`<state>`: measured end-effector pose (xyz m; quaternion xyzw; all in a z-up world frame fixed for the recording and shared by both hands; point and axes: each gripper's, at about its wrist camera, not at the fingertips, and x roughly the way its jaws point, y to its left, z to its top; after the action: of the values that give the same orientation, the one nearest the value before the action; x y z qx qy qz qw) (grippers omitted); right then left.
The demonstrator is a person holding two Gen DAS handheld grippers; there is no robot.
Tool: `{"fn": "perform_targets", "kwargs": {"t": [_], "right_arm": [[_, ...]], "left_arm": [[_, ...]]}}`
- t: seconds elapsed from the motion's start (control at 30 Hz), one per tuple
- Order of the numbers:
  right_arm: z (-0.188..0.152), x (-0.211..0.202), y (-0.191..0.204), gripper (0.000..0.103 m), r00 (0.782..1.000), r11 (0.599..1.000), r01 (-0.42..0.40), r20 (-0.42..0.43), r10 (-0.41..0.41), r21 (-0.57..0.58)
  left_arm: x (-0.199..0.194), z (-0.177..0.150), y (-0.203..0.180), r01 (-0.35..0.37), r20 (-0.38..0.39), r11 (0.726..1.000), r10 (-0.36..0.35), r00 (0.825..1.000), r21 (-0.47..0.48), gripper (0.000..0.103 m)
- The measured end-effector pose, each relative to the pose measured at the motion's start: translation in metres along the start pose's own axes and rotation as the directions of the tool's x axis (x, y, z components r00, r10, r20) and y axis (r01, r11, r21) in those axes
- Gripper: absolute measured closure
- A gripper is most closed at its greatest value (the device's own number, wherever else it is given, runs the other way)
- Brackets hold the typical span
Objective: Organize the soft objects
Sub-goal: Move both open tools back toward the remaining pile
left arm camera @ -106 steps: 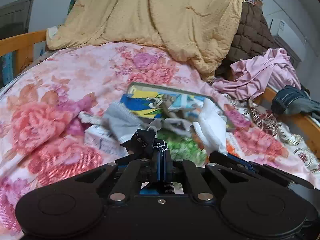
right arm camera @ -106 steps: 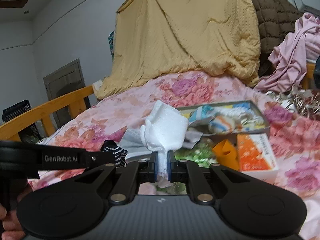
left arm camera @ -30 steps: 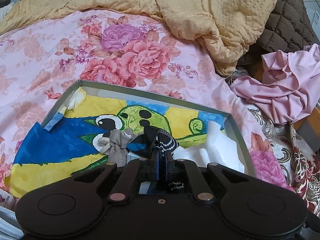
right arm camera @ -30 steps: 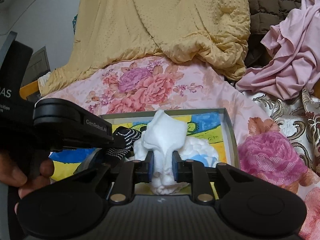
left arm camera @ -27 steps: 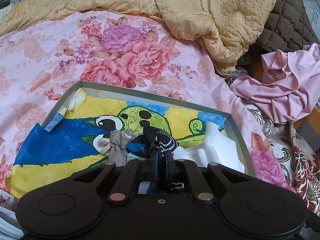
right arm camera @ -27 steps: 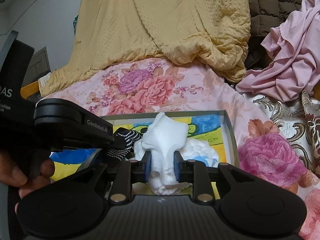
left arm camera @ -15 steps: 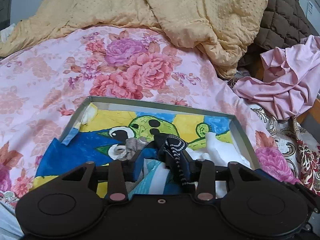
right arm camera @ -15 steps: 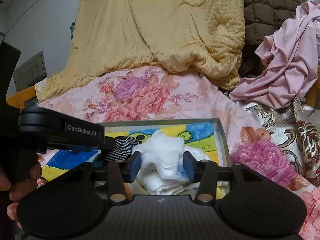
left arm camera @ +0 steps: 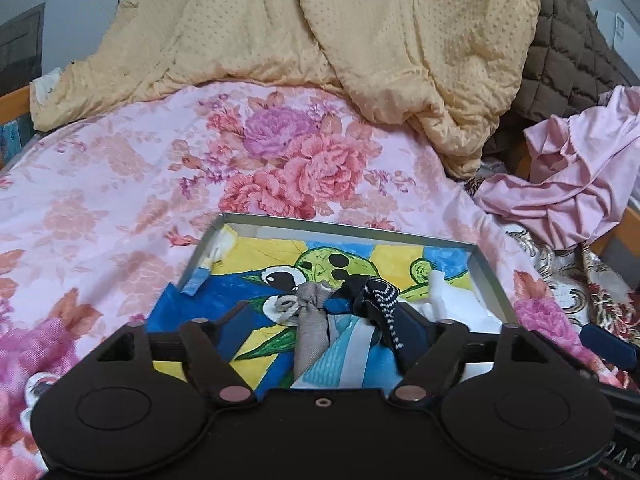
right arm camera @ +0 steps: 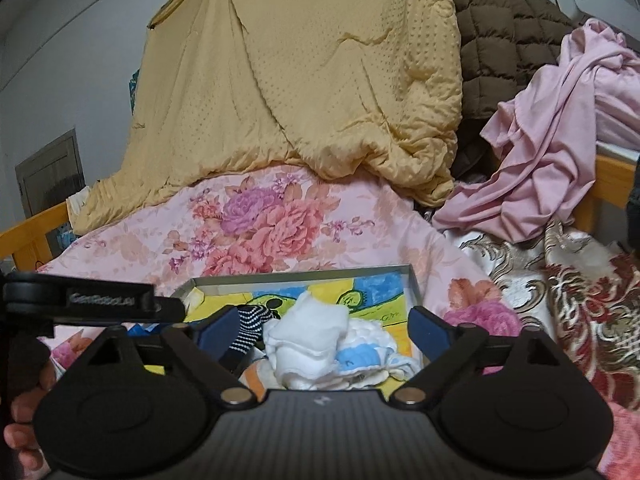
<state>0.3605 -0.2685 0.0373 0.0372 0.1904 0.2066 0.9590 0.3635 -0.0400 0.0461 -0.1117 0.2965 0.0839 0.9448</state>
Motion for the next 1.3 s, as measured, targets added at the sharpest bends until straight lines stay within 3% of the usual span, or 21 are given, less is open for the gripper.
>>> {"fn": "perform_targets", "kwargs": {"t": [0.2, 0.3, 0.47, 0.87, 1.3], "right_arm": [[0.005, -0.032, 0.005, 0.000, 0.999, 1.000, 0.020, 0.026, -0.020, -0.001], [0.007, -0.049, 0.009, 0.000, 0.999, 1.000, 0.024, 0.043, -0.024, -0.008], [0.004, -0.075, 0.018, 0.000, 0.998, 0.999, 0.031, 0.058, -0.030, -0.017], [-0.023, -0.123, 0.052, 0.000, 0.993, 0.986, 0.086, 0.096, -0.073, -0.142], [-0.064, -0.177, 0.076, 0.000, 0.994, 0.986, 0.080, 0.089, -0.067, -0.146]], "left_arm": [[-0.036, -0.012, 0.015, 0.003, 0.035, 0.999, -0.001, 0.999, -0.041, 0.014], [-0.055, -0.016, 0.021, 0.001, 0.064, 0.999, 0.002, 0.998, -0.050, 0.004], [-0.088, -0.025, 0.026, 0.002, 0.110, 0.999, 0.002, 0.994, -0.040, 0.001], [-0.160, -0.074, 0.034, 0.008, 0.200, 0.999, -0.001, 0.980, -0.033, 0.001], [-0.219, -0.135, 0.049, -0.044, 0.289, 0.999, 0.040, 0.957, 0.005, 0.001]]}}
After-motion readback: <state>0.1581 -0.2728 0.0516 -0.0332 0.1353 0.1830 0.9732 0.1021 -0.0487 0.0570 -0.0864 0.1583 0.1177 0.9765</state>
